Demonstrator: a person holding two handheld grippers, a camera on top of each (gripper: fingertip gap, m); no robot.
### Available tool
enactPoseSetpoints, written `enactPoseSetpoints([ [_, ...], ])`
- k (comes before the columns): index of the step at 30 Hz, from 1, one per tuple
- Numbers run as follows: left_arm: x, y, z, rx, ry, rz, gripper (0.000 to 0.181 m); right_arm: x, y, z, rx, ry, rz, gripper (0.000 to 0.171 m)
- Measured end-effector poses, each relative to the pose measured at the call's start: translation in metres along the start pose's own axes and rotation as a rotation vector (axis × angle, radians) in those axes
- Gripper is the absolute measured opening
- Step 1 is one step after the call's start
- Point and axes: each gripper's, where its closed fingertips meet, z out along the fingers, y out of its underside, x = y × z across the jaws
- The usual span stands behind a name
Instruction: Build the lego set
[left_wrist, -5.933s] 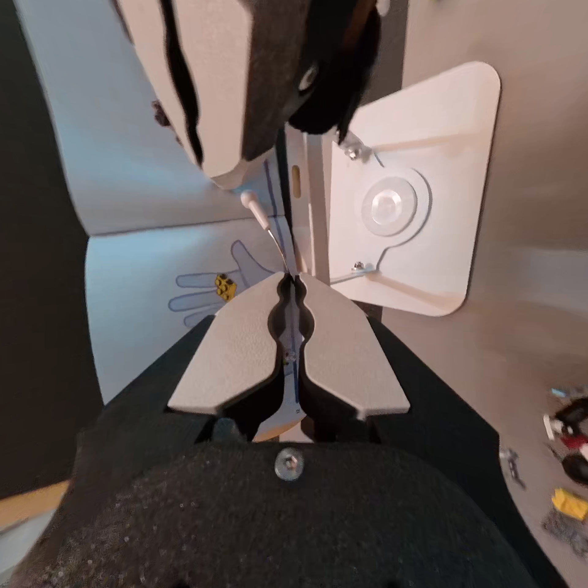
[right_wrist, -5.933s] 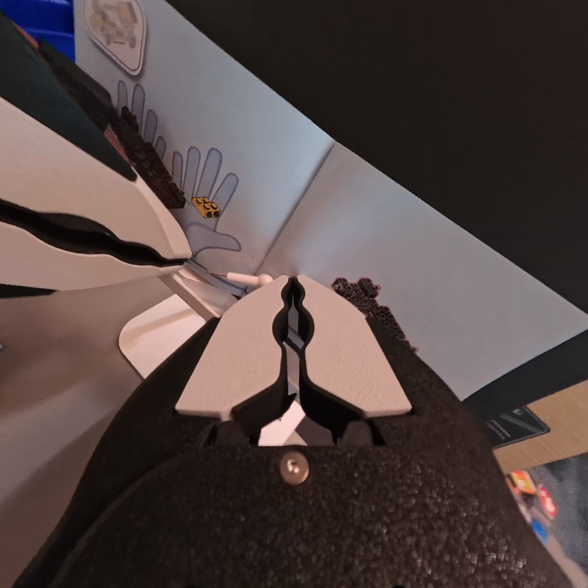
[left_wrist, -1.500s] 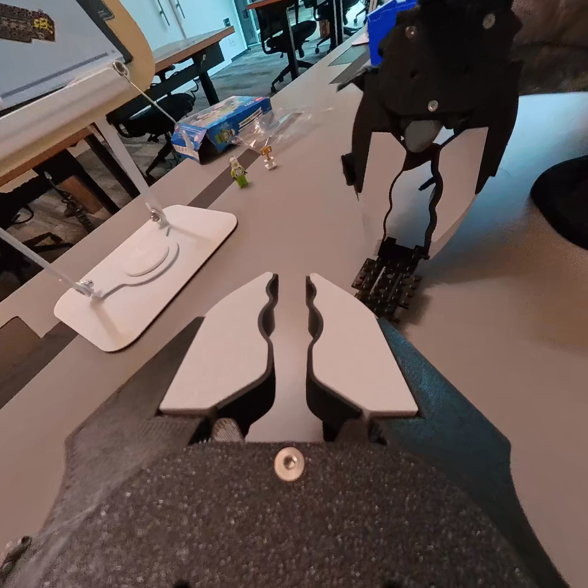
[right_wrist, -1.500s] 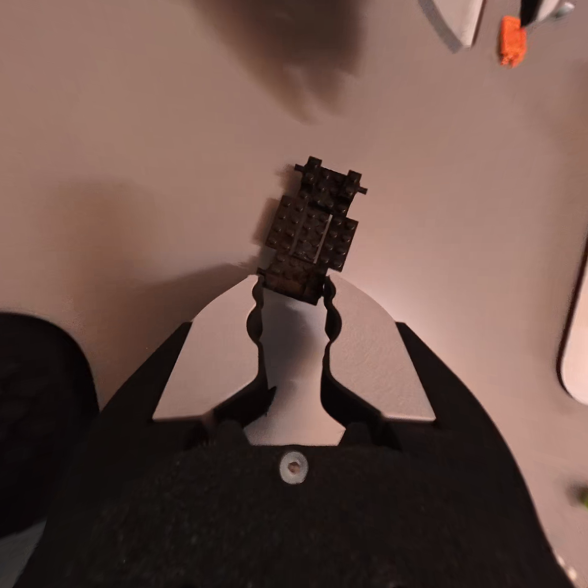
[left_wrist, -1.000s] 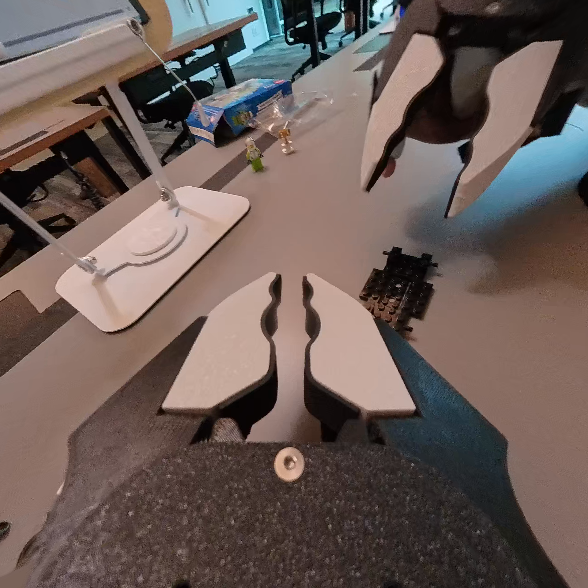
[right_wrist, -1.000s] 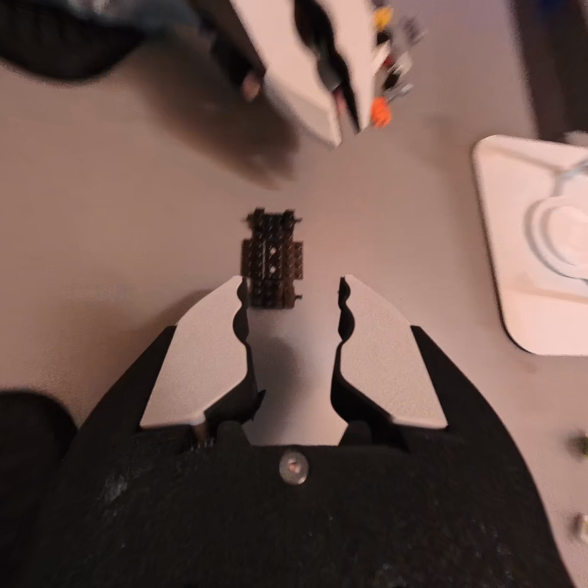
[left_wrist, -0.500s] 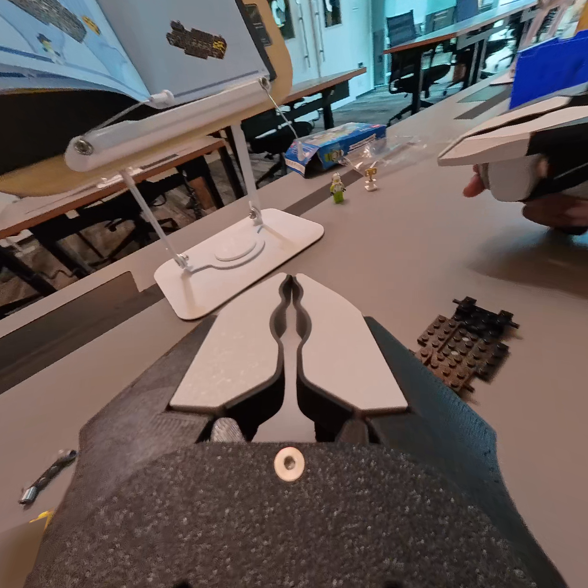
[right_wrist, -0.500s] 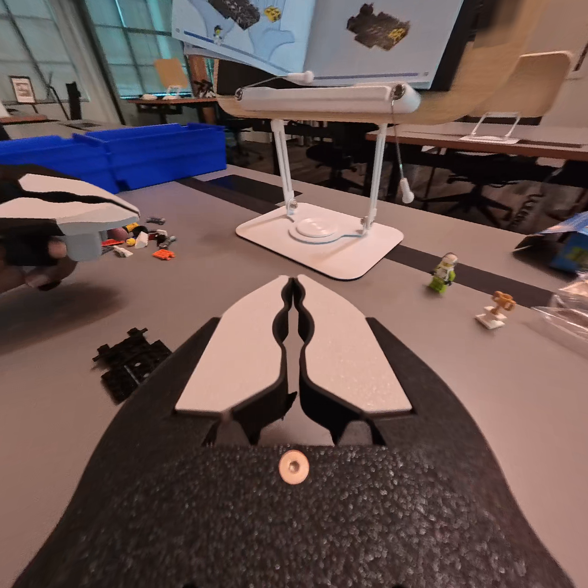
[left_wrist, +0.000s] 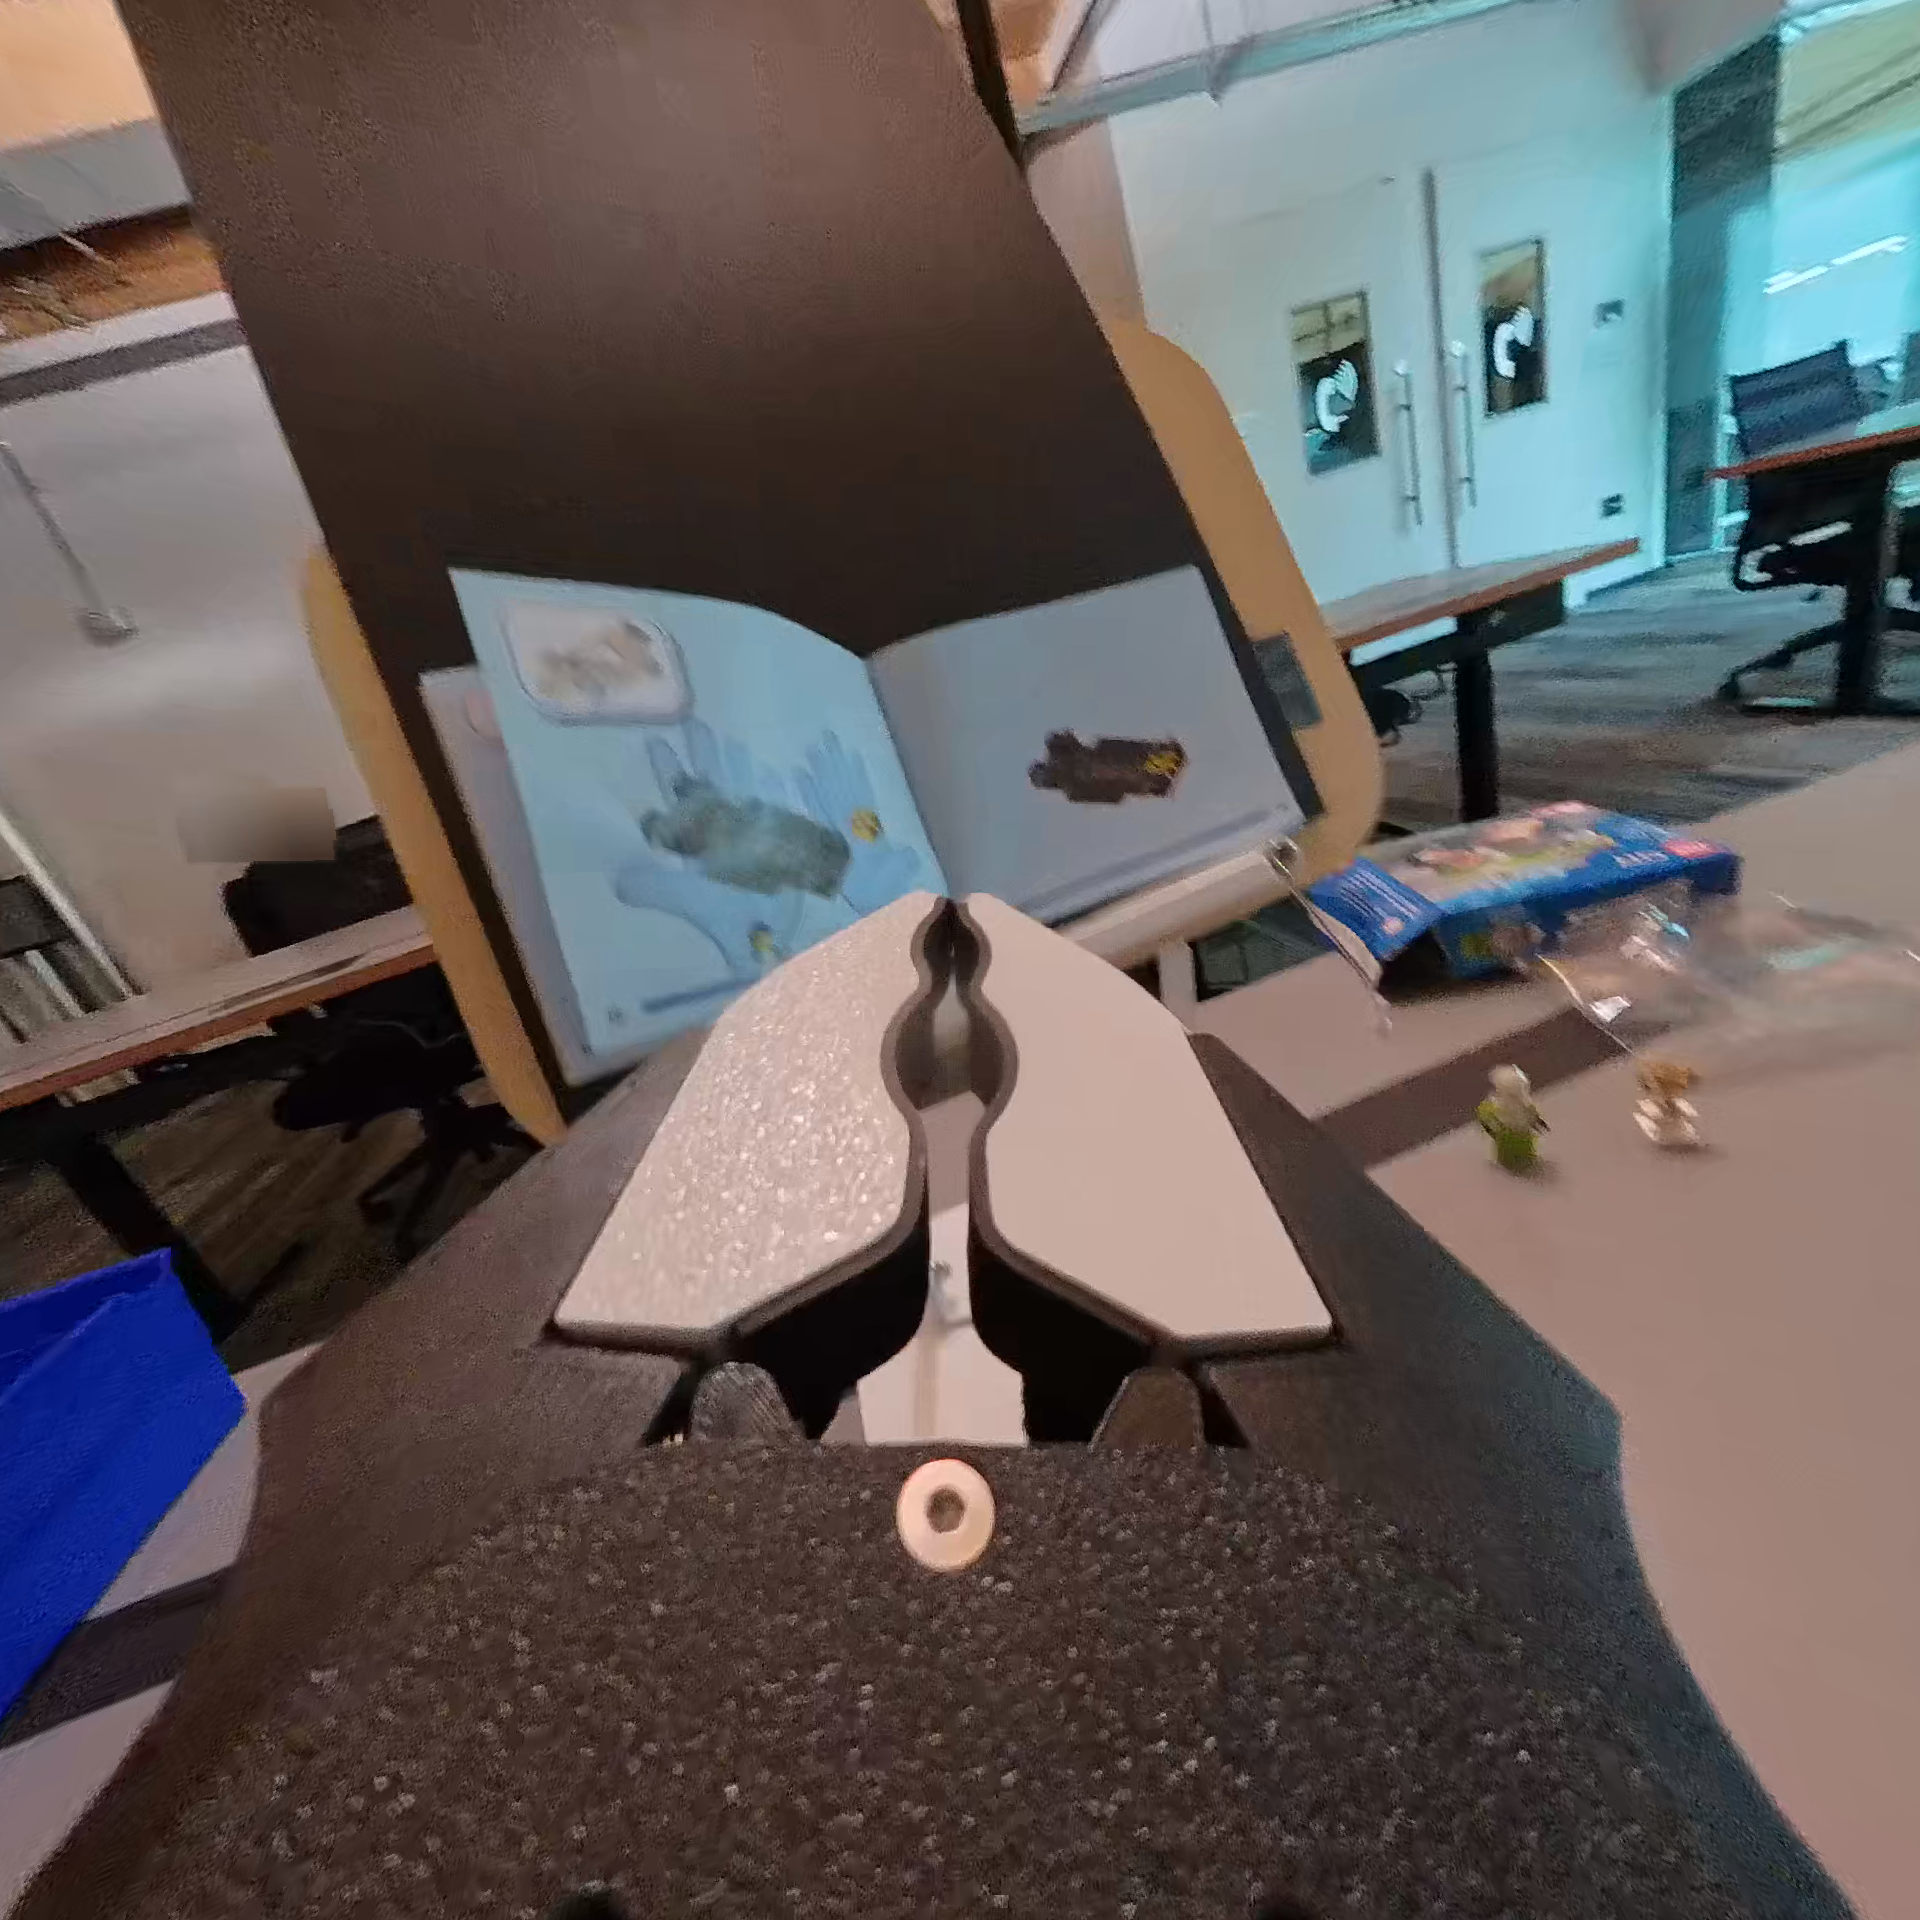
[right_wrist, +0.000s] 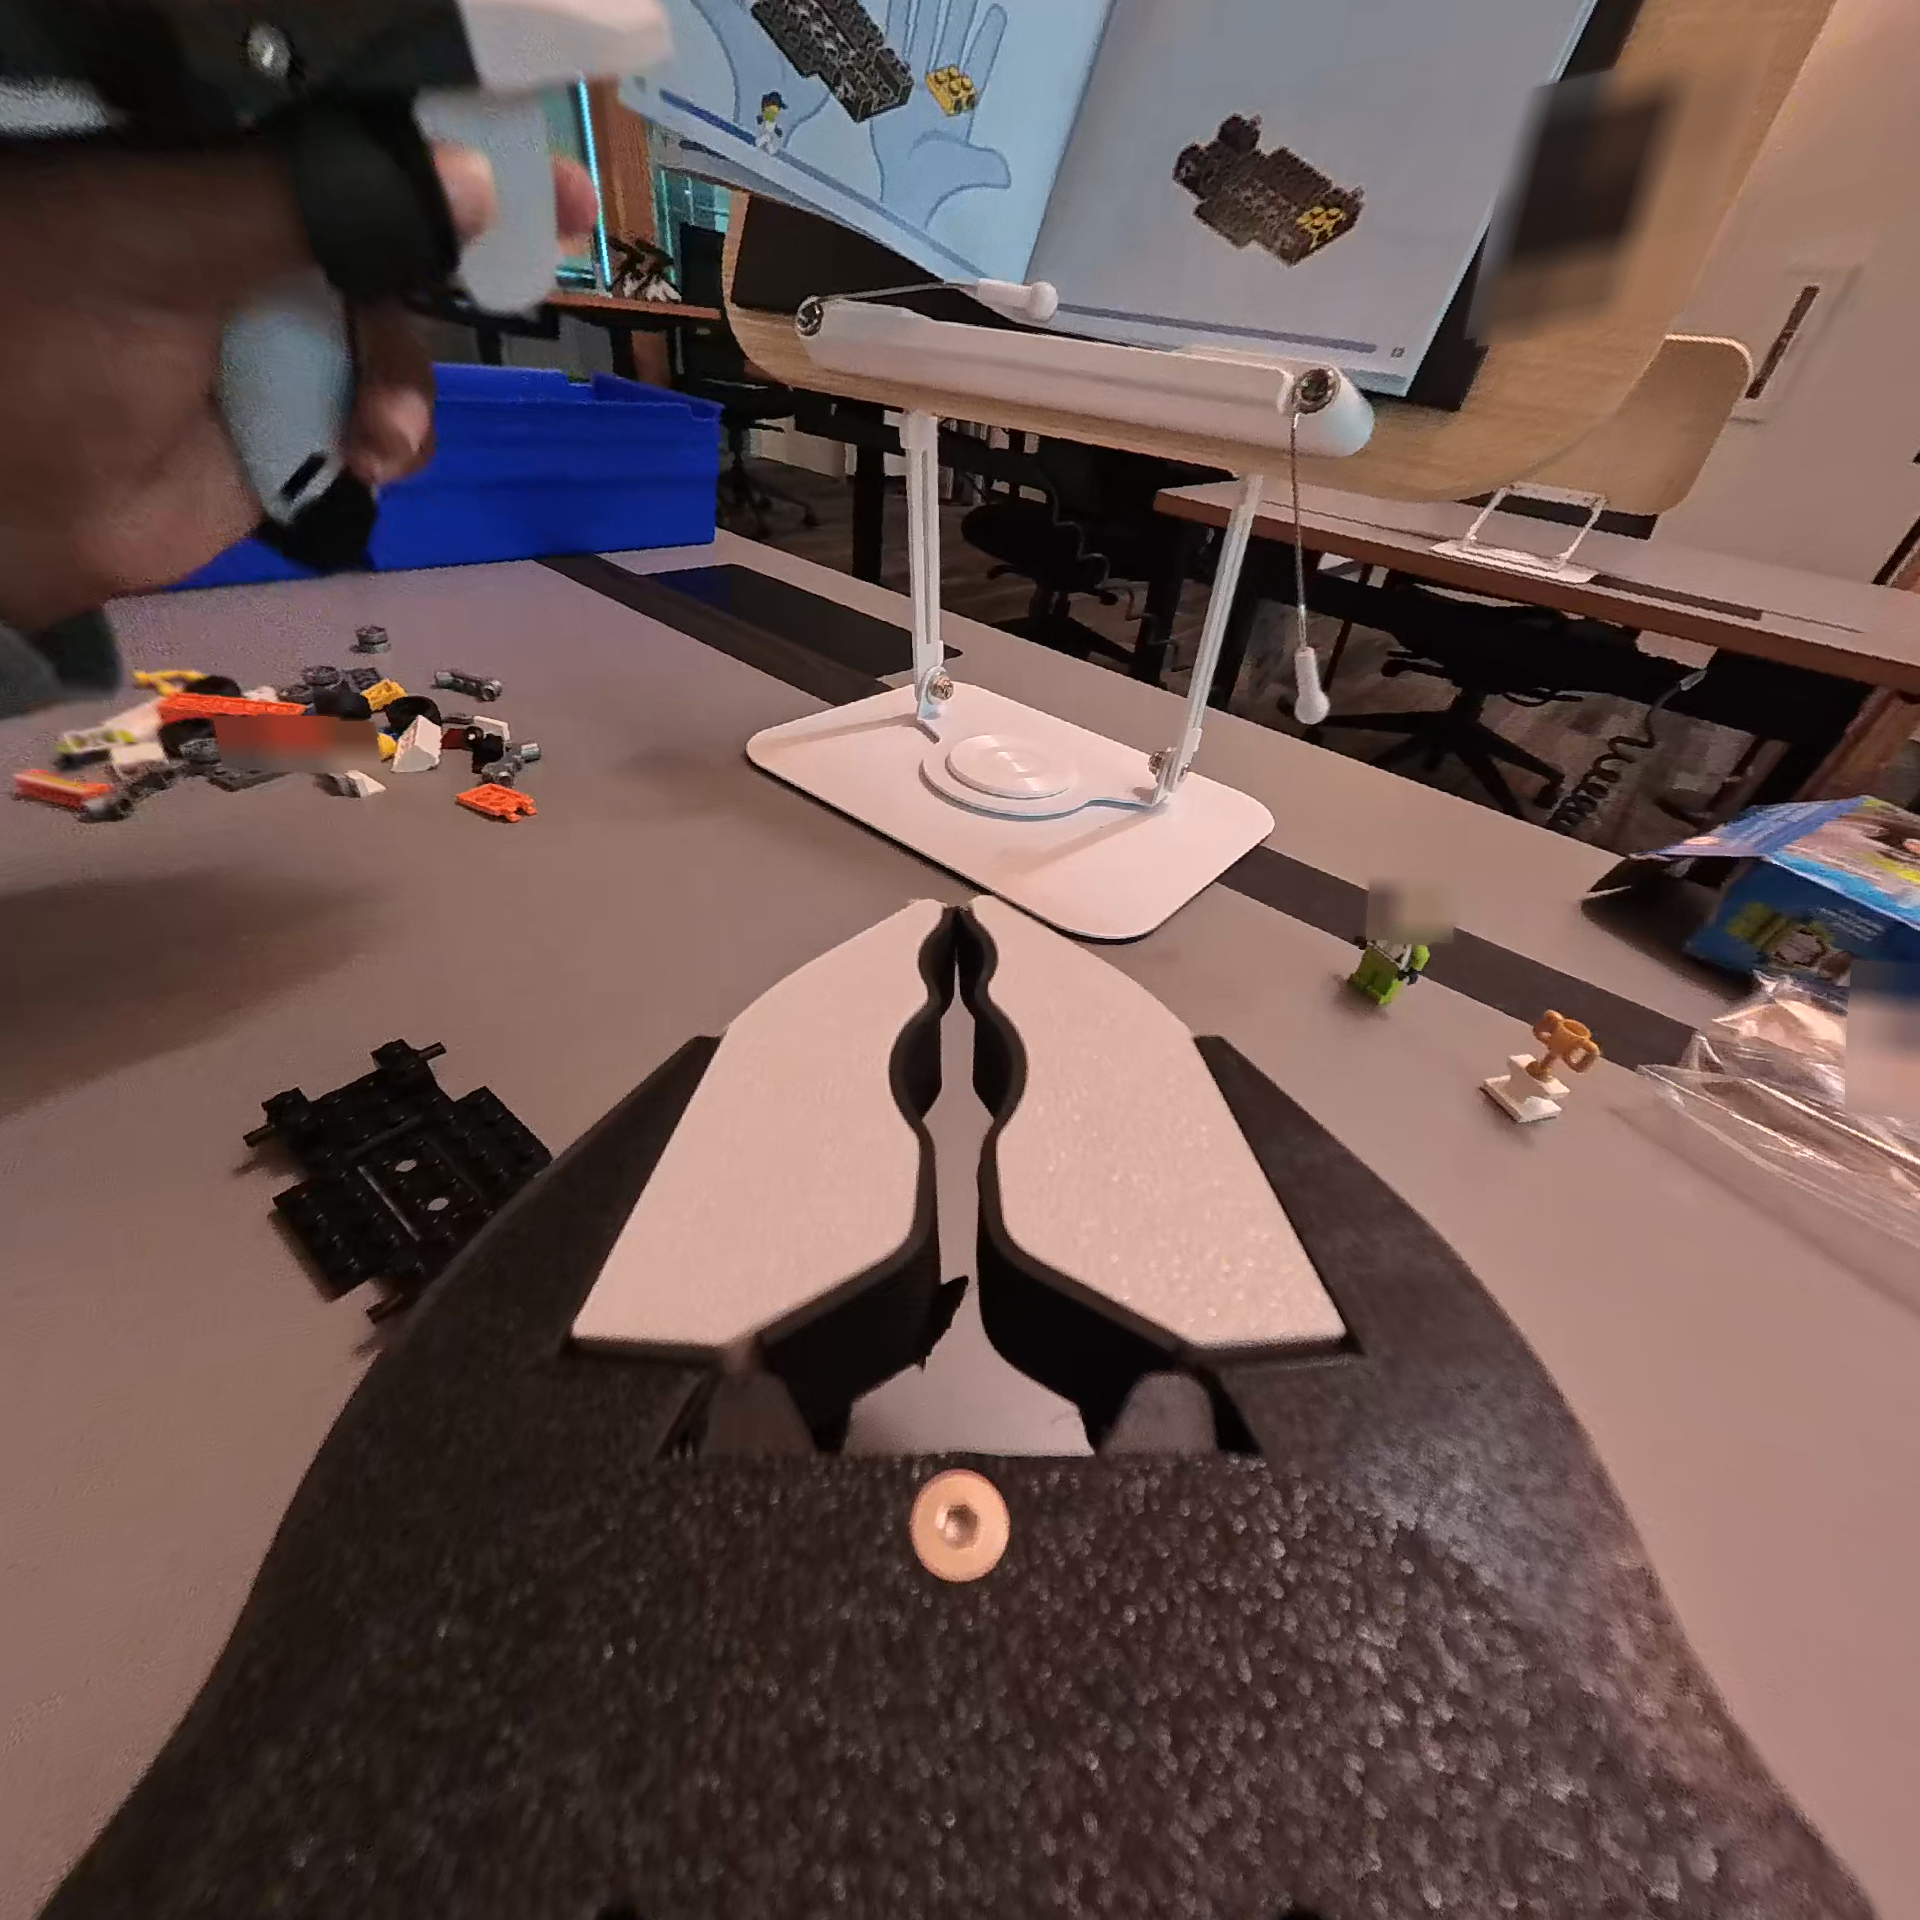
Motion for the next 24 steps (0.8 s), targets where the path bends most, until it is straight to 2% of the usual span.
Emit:
enactPoseSetpoints([
  [2,-0.013,-0.003,0.015,-0.009,-0.051,0.015,0.0,0.002,0.002,0.0,-0.004,0.001,0.009,0.0],
  [6,-0.033,0.015,0.03,-0.048,-0.12,0.004,0.0,0.003,0.007,0.002,-0.02,-0.005,0.02,0.0],
  [8,-0.036,0.023,0.03,-0.06,-0.128,0.015,0.0,0.004,0.008,0.003,-0.021,-0.005,0.025,0.0],
  [24,-0.034,0.016,0.03,-0.028,-0.129,0.04,0.0,0.0,0.008,0.004,-0.019,-0.025,0.042,0.0],
])
